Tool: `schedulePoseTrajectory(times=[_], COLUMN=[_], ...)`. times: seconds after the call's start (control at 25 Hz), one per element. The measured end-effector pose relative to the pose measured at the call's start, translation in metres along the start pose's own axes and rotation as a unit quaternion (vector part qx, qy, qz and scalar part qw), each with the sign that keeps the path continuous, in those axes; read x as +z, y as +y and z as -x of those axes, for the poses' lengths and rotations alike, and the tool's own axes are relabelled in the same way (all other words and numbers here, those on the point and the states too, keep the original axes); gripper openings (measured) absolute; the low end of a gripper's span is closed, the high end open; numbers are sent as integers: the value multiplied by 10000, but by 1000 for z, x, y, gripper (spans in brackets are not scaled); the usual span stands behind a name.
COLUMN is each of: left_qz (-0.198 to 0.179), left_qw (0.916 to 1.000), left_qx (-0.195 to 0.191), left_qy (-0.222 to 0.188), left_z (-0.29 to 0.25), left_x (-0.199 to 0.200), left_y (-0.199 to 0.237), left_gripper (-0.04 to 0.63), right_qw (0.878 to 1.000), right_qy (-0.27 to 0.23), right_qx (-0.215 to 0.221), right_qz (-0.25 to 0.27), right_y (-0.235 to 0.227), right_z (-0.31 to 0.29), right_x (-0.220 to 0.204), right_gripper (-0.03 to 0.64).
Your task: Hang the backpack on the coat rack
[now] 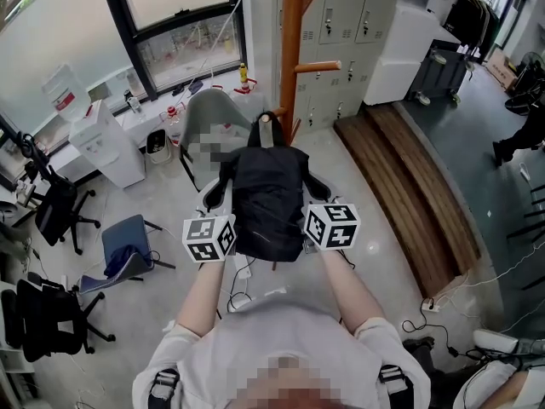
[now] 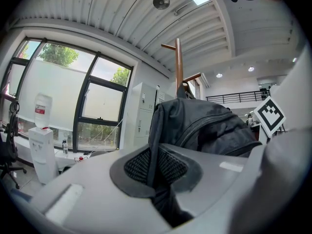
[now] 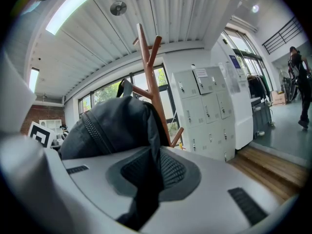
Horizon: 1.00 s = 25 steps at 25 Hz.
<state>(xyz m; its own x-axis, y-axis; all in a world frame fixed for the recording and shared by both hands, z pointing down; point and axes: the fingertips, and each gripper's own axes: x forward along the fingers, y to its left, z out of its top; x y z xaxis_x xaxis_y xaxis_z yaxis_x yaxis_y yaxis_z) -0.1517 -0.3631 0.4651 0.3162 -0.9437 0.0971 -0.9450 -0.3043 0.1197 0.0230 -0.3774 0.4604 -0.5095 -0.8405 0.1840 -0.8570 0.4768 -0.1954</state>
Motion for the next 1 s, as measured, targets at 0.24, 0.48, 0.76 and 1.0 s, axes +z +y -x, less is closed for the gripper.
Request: schedulePoseTrajectory(times=[0.24, 0.48, 0.76, 1.0], left_qz=[10, 74, 41, -337], left_qw=[10000, 9998, 9996, 9991], left_qx=[-69, -151, -159, 18], left_qy=[46, 145, 246, 270], left_z=[-7, -15, -24, -24], left_x=[-3, -12, -22, -29], left_y=[0, 4, 3, 6], left_gripper=[34, 34, 34, 43], right_qw=[10000, 9998, 9995, 9977], right_qy=[18, 110, 229, 289], right_qx=[-54, -147, -230, -486], right_qz=[-46, -55, 5, 380], right_y=[-4, -9, -18, -27], right_z=[-3, -10, -14, -12], right_x=[-2, -9, -19, -22], right_gripper=[41, 41, 41, 54])
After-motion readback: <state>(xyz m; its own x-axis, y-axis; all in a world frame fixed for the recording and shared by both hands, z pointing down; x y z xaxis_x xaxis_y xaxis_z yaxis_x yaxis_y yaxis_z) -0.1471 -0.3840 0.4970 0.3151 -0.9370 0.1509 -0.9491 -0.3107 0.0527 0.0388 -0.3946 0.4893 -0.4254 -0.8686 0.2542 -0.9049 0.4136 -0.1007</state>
